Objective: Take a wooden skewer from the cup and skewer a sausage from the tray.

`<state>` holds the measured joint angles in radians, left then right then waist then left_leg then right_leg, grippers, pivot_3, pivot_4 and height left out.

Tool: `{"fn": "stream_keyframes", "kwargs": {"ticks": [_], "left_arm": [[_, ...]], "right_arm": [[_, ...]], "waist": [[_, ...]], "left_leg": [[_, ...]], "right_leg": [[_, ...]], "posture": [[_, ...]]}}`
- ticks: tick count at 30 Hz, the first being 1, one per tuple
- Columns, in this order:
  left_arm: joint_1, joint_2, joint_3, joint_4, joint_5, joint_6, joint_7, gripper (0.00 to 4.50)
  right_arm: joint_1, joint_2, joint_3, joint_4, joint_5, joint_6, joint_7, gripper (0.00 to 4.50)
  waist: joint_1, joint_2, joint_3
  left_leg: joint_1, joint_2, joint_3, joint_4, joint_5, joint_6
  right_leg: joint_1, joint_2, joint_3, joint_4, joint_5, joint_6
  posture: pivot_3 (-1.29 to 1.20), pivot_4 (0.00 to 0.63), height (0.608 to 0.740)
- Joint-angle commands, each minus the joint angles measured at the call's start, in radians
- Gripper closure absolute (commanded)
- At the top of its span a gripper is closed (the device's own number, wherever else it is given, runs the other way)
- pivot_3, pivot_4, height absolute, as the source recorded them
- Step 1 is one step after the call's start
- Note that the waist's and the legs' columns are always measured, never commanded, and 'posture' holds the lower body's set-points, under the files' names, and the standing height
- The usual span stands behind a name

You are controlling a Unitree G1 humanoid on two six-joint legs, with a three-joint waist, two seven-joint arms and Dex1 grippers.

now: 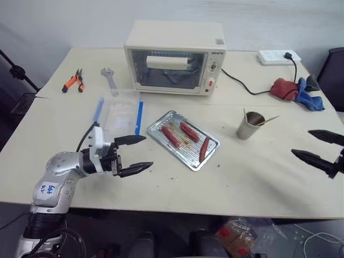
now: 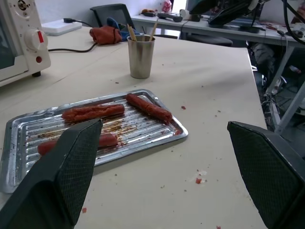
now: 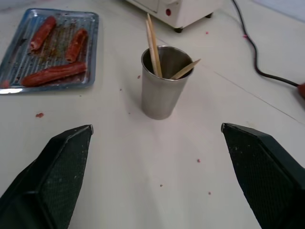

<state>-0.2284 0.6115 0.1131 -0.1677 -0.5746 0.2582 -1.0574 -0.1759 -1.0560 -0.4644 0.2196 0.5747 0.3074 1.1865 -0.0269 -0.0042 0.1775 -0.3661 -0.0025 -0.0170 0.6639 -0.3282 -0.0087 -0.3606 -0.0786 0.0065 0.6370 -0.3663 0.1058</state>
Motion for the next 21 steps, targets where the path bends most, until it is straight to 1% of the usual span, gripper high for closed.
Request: {"fn": "stream_keyframes", "kwargs": {"ticks": [1,4,8,12,16,19,21], "left_arm": [[0.001,-0.02,-0.003,-0.061,0.008,-0.012,0.042,0.05],[0.002,-0.038,-0.014,-0.087,0.01,-0.005,0.073,0.05],[0.016,-0.045,-0.019,-0.11,0.011,0.001,0.093,0.05],[0.033,-0.039,-0.011,-0.124,0.005,0.007,0.101,0.05],[0.04,-0.037,-0.009,-0.136,0.003,0.011,0.107,0.05],[0.039,-0.036,-0.008,-0.143,0.002,0.016,0.113,0.0],[0.04,-0.034,-0.005,-0.147,0.001,0.019,0.117,0.0]], "right_arm": [[-0.217,-0.026,0.134,0.209,-0.077,0.005,0.072,0.0],[-0.413,-0.001,0.247,0.352,-0.154,-0.034,0.137,0.0],[-0.575,0.043,0.328,0.496,-0.223,-0.089,0.195,0.0],[-0.675,0.077,0.37,0.598,-0.274,-0.125,0.228,0.0],[-0.733,0.113,0.381,0.685,-0.311,-0.186,0.238,0.0],[-0.766,0.134,0.383,0.732,-0.331,-0.207,0.245,0.66],[-0.777,0.143,0.388,0.75,-0.346,-0.214,0.253,1.26]], "waist": [[0.0,0.0,0.0],[0.001,0.001,0.001],[0.0,0.001,0.001],[0.0,0.001,0.001],[0.001,0.001,0.001],[0.001,0.001,0.001],[0.0,0.001,0.001]], "left_leg": [[-0.001,0.0,0.0,0.001,0.0,0.0],[-0.004,0.0,0.0,0.001,0.0,0.0],[-0.007,0.0,0.001,0.001,0.0,-0.001],[-0.007,0.0,0.002,0.002,0.001,-0.001],[-0.008,-0.001,0.002,0.003,0.001,-0.002],[-0.008,0.0,0.002,0.003,0.001,-0.002],[-0.008,-0.001,0.002,0.003,0.001,-0.002]], "right_leg": [[0.0,0.0,0.0,0.0,0.0,0.0],[-0.004,0.0,0.0,0.001,0.0,0.0],[-0.008,0.0,0.0,0.003,0.0,0.0],[-0.01,0.0,0.001,0.005,0.0,0.0],[-0.011,-0.001,0.001,0.006,0.0,0.0],[-0.011,-0.001,0.001,0.007,0.0,0.0],[-0.012,-0.001,0.001,0.007,0.0,0.0]], "posture": [[0.0,0.15,0.74],[0.0,0.15,0.74],[0.0,0.15,0.74],[0.0,0.15,0.74],[0.0,0.15,0.74],[0.0,0.15,0.74],[0.0,0.15,0.74]]}}
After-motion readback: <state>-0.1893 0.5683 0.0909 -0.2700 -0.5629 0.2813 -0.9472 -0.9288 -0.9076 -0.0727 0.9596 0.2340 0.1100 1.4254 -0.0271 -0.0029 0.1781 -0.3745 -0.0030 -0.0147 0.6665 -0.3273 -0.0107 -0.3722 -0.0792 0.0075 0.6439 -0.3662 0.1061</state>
